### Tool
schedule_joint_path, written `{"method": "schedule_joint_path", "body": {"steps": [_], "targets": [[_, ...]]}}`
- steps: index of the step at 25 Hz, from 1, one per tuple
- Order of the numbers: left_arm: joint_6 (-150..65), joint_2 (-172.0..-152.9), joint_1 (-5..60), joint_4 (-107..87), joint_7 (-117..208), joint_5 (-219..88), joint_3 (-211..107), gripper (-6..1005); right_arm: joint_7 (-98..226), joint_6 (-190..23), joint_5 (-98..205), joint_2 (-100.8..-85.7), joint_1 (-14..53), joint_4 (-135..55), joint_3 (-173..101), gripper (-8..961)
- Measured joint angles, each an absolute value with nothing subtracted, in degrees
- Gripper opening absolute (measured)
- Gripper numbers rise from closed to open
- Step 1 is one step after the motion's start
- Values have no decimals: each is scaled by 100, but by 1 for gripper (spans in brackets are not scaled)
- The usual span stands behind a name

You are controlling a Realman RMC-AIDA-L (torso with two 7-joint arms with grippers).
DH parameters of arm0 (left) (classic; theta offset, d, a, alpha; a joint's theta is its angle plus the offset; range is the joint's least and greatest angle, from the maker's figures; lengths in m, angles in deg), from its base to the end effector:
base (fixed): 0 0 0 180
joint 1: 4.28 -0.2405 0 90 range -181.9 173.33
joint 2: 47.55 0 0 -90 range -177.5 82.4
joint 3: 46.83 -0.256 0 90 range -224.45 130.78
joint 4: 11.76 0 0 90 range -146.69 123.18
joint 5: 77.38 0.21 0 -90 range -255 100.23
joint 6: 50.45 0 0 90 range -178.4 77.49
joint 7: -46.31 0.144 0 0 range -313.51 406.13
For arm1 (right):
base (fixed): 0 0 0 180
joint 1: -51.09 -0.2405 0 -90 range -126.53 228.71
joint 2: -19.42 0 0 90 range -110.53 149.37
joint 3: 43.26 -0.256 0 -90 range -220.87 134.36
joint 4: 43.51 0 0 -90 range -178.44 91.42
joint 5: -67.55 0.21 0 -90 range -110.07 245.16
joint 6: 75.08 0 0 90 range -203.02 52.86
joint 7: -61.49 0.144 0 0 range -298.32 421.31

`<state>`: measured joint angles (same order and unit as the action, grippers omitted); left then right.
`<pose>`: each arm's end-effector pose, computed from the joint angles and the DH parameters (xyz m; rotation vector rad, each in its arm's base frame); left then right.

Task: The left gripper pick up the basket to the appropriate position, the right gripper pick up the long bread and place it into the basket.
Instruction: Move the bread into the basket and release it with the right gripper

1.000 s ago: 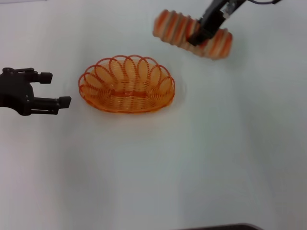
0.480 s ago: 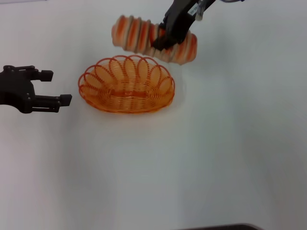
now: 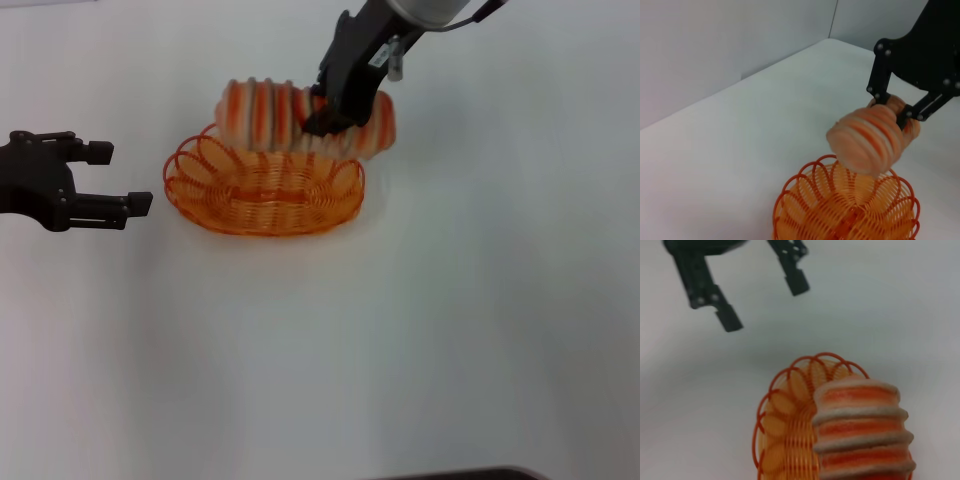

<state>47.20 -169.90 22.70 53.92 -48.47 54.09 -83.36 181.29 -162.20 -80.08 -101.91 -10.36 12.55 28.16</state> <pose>-0.2627 0.3203 0.0532 -2.7294 -0.6650 -0.2853 0.0708 0.4044 -0.0398 -2.9365 0.1302 -0.5160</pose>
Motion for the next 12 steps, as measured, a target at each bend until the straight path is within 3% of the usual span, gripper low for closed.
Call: {"method": "schedule_joint_path", "body": {"steps": [12], "targets": [[4662, -16990, 2290, 5387, -4854, 5409, -8344, 867, 17973, -15933, -7631, -10195, -1052, 1199, 3216, 288]]}}
